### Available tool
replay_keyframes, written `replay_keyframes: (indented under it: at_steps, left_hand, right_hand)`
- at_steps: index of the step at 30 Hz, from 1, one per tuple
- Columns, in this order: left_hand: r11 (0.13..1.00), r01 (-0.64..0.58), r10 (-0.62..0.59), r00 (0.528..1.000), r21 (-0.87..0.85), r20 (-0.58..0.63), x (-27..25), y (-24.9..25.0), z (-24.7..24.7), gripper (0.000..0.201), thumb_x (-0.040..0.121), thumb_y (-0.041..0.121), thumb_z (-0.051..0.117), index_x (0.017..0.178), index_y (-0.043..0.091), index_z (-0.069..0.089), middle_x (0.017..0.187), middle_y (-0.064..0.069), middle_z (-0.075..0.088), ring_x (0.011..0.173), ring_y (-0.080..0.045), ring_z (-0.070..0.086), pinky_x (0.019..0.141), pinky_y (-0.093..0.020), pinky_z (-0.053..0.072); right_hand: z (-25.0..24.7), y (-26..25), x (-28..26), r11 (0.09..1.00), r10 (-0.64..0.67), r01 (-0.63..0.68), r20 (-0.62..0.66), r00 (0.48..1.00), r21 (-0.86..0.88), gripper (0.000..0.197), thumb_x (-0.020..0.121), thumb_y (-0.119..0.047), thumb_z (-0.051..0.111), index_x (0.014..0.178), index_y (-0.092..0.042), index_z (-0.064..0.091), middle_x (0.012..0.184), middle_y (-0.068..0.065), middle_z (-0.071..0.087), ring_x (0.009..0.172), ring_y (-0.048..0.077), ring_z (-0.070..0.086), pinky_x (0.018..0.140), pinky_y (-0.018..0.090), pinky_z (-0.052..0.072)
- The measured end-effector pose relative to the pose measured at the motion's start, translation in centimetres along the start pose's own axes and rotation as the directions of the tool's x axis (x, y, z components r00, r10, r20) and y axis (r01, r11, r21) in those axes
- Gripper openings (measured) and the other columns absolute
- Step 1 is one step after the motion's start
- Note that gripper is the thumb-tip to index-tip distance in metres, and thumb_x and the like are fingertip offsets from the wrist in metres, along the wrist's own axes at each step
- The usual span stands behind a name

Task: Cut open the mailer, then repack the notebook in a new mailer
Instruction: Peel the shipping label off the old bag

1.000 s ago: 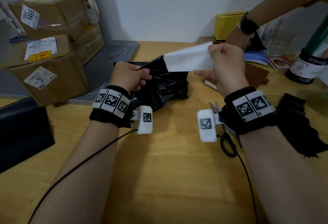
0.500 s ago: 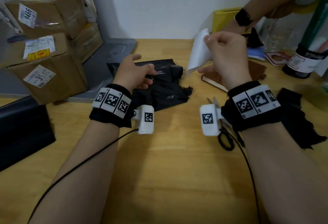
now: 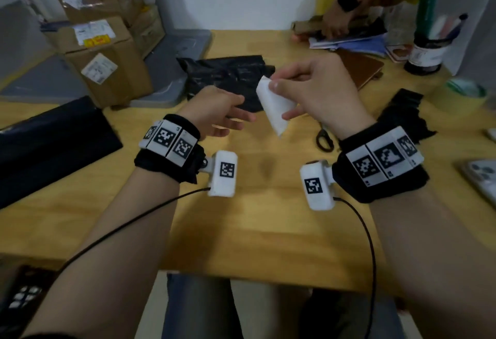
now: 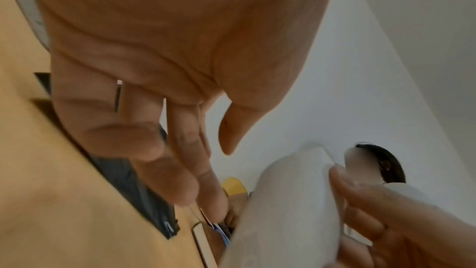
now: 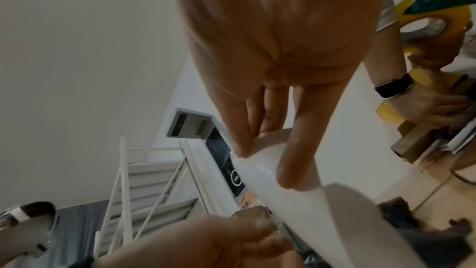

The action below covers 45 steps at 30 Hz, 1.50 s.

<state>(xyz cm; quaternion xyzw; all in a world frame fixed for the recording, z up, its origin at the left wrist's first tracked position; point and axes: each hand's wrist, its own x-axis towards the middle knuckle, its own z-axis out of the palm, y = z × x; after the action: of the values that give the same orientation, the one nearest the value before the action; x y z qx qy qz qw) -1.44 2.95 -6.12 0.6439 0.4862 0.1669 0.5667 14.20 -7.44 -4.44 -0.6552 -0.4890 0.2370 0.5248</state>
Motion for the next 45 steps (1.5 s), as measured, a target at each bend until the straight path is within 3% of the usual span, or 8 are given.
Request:
replay_keyframes:
  at_steps: [6, 10, 13, 18, 25, 29, 37, 45]
  left_hand:
    - [0.996, -0.052, 0.048, 0.997, 0.068, 0.067, -5.0, -1.6, 1.1, 0.041, 0.095, 0.052, 0.051, 0.113, 0.020, 0.068, 0.092, 0.003, 0.078, 0.081, -0.015, 0.070, 0.071, -0.031, 0.044]
    - [0.987, -0.112, 0.110, 0.994, 0.112, 0.027, -7.3, -3.3, 1.9, 0.013, 0.095, 0.031, 0.059, 0.086, 0.023, 0.063, 0.073, 0.012, 0.075, 0.078, -0.011, 0.071, 0.063, -0.026, 0.043]
    - [0.985, -0.113, 0.112, 0.994, 0.128, 0.014, -8.6, -4.7, 2.6, 0.012, 0.094, 0.028, 0.064, 0.086, 0.022, 0.058, 0.065, 0.013, 0.071, 0.072, -0.009, 0.071, 0.054, -0.022, 0.041]
    - [0.974, -0.121, 0.116, 0.993, 0.191, 0.036, -10.2, -6.9, 3.6, 0.011, 0.093, 0.023, 0.067, 0.087, 0.018, 0.059, 0.079, 0.000, 0.071, 0.056, -0.003, 0.067, 0.049, -0.025, 0.036]
    - [0.936, -0.147, 0.136, 0.989, 0.321, 0.057, -11.9, -8.9, 4.6, 0.024, 0.079, 0.024, 0.080, 0.086, 0.019, 0.057, 0.067, 0.001, 0.064, 0.047, -0.004, 0.050, 0.044, -0.018, 0.037]
    - [0.926, -0.155, 0.152, 0.988, 0.344, 0.037, -12.7, -9.8, 4.9, 0.026, 0.076, 0.025, 0.083, 0.084, 0.018, 0.059, 0.069, 0.002, 0.065, 0.058, -0.006, 0.056, 0.057, -0.022, 0.042]
    - [0.917, -0.199, 0.218, 0.976, 0.345, -0.017, -14.1, -11.5, 5.4, 0.023, 0.074, 0.026, 0.084, 0.076, 0.019, 0.062, 0.061, 0.007, 0.060, 0.059, -0.009, 0.052, 0.061, -0.026, 0.042]
    - [0.929, -0.245, 0.267, 0.963, 0.276, -0.044, -14.8, -12.7, 5.8, 0.024, 0.074, 0.022, 0.085, 0.079, 0.018, 0.062, 0.069, 0.002, 0.075, 0.078, -0.016, 0.072, 0.081, -0.036, 0.055]
  right_hand:
    - [0.3, -1.6, -6.5, 0.975, -0.049, 0.068, 0.090, 0.995, -0.213, 0.007, 0.085, -0.021, 0.081, 0.082, -0.026, 0.078, 0.074, -0.009, 0.070, 0.069, 0.006, 0.069, 0.064, 0.033, 0.064]
    - [0.1, -2.1, -9.7, 0.950, -0.047, 0.088, 0.141, 0.989, -0.299, 0.012, 0.084, -0.026, 0.082, 0.075, -0.032, 0.077, 0.070, -0.002, 0.074, 0.068, 0.022, 0.072, 0.070, 0.046, 0.062]
    - [-0.1, -2.0, -11.7, 0.933, -0.004, 0.072, 0.190, 0.982, -0.352, 0.009, 0.082, -0.034, 0.082, 0.073, -0.031, 0.079, 0.068, -0.005, 0.075, 0.062, 0.018, 0.072, 0.080, 0.048, 0.062]
    - [0.0, -1.6, -14.7, 0.903, 0.081, 0.067, 0.322, 0.943, -0.425, 0.008, 0.084, -0.028, 0.081, 0.076, -0.028, 0.081, 0.071, -0.007, 0.075, 0.053, 0.011, 0.064, 0.047, 0.020, 0.052]
    - [0.9, 0.0, -17.5, 0.877, 0.164, 0.077, 0.448, 0.879, -0.474, 0.002, 0.080, -0.030, 0.083, 0.078, -0.031, 0.082, 0.075, -0.015, 0.075, 0.075, -0.003, 0.063, 0.056, 0.008, 0.039]
    - [1.2, 0.6, -18.5, 0.864, 0.188, 0.100, 0.500, 0.845, -0.494, 0.002, 0.080, -0.032, 0.083, 0.079, -0.030, 0.083, 0.075, -0.016, 0.074, 0.071, -0.005, 0.061, 0.056, 0.009, 0.037]
    - [2.2, 1.2, -20.0, 0.854, 0.215, 0.106, 0.531, 0.820, -0.509, 0.005, 0.079, -0.032, 0.084, 0.076, -0.029, 0.082, 0.071, -0.016, 0.072, 0.069, -0.004, 0.060, 0.059, 0.015, 0.037]
    - [2.4, 2.0, -21.0, 0.869, 0.230, 0.064, 0.516, 0.825, -0.490, 0.015, 0.073, -0.034, 0.088, 0.084, -0.028, 0.081, 0.073, -0.016, 0.071, 0.070, -0.005, 0.062, 0.060, 0.013, 0.043]
